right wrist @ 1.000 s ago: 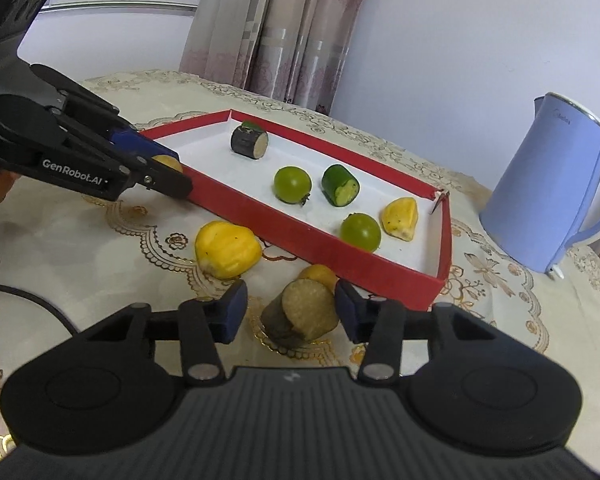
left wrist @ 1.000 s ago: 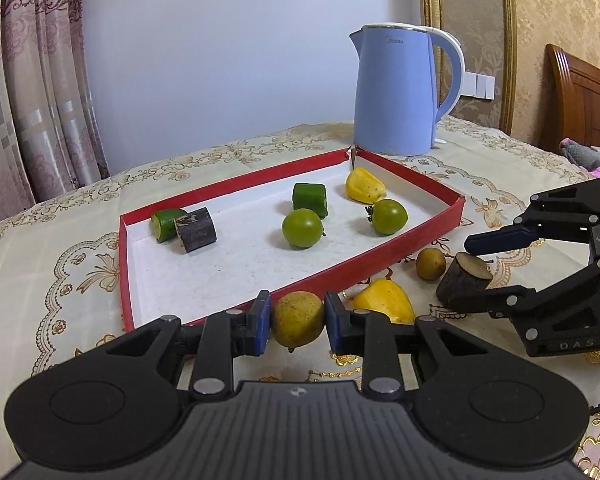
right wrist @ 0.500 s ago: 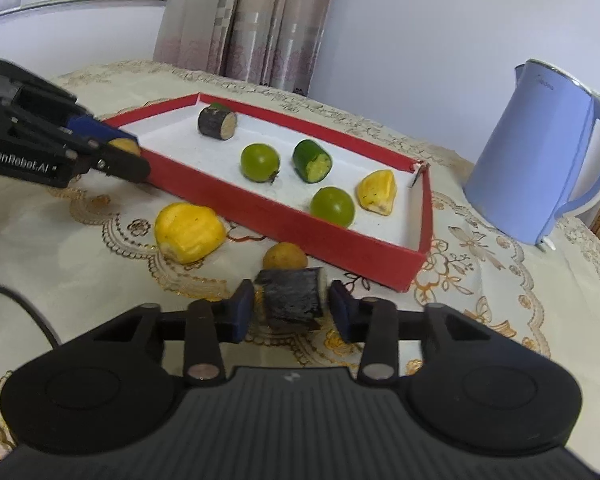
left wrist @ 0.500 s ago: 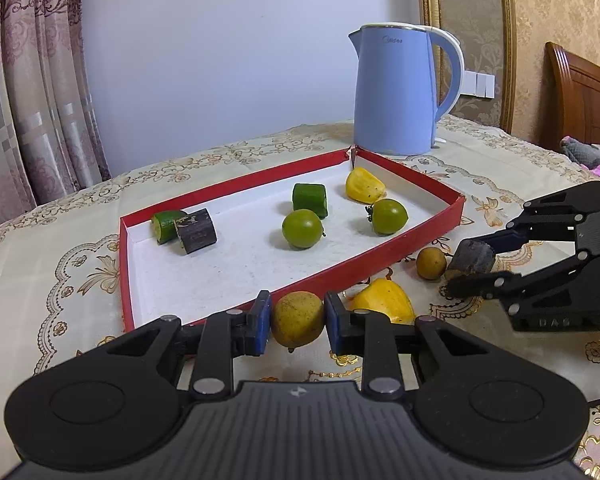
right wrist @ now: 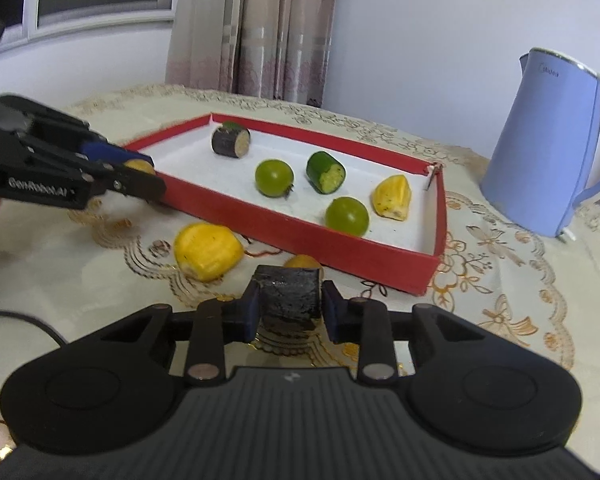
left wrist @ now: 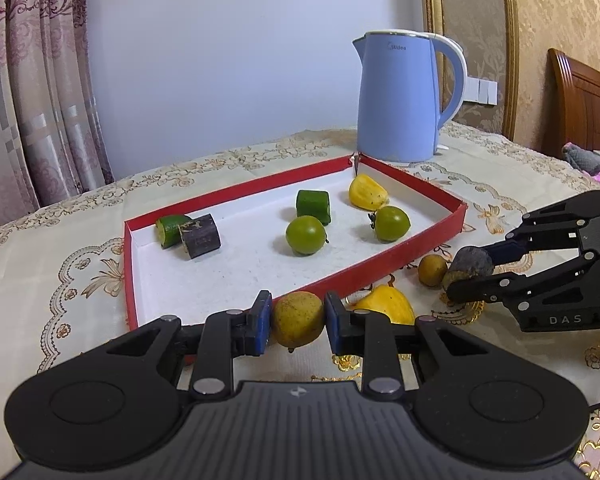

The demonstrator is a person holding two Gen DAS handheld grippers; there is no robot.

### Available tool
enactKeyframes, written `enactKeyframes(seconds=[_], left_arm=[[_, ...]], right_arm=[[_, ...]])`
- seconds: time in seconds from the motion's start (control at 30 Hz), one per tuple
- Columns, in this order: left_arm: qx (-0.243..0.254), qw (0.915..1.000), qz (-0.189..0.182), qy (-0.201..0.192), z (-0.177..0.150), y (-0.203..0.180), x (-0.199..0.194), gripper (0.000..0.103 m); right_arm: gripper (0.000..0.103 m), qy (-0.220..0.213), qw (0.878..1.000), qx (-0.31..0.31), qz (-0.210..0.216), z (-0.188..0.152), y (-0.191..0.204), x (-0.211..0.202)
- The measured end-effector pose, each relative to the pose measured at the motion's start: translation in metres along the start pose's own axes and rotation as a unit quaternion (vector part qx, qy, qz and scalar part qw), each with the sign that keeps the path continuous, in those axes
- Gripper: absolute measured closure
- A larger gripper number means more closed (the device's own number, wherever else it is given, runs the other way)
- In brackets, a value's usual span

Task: Organize fruits
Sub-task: 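Carry the yellow lemon into the red tray and open the left gripper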

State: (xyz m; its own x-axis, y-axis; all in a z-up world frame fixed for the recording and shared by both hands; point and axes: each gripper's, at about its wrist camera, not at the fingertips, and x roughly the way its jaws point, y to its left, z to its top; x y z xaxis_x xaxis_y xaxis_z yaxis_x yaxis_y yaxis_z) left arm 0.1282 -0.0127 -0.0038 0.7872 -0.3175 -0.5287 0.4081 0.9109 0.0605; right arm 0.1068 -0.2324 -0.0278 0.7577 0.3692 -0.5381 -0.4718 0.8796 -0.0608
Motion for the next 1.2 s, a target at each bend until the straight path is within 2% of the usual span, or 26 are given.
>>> enactKeyframes(seconds=[0.23,0.53,0.73,0.93,1.2], left_arm=[[-0.014,0.9996,0.004,-0.024,0.004,0.002,-0.004,0.076],[-0.029,0.998,0.037,-0.042,0.016,-0.003,-0.005,0.076],[-0.019,0.9965,0.071,-0.041,0.033,-0.003,0.002,0.076],[-0.006,0.9956,0.09,-0.022,0.051,-0.002,0.04,0.076],[-0.014,0.9923,0.122,0.011,0.069,-0.001,0.098,0.076]], right_arm=[[0.073,-0.017,0.999,0.009,0.034,0.002,0.002,-0.004],[0.073,-0.034,0.998,0.027,0.042,0.002,-0.002,-0.008],[0.073,-0.037,0.998,0.024,0.048,0.002,-0.001,-0.009],[0.073,-0.042,0.998,0.018,0.053,0.002,0.001,-0.012],[0.073,-0.046,0.997,0.016,0.052,0.002,0.0,-0.013]])
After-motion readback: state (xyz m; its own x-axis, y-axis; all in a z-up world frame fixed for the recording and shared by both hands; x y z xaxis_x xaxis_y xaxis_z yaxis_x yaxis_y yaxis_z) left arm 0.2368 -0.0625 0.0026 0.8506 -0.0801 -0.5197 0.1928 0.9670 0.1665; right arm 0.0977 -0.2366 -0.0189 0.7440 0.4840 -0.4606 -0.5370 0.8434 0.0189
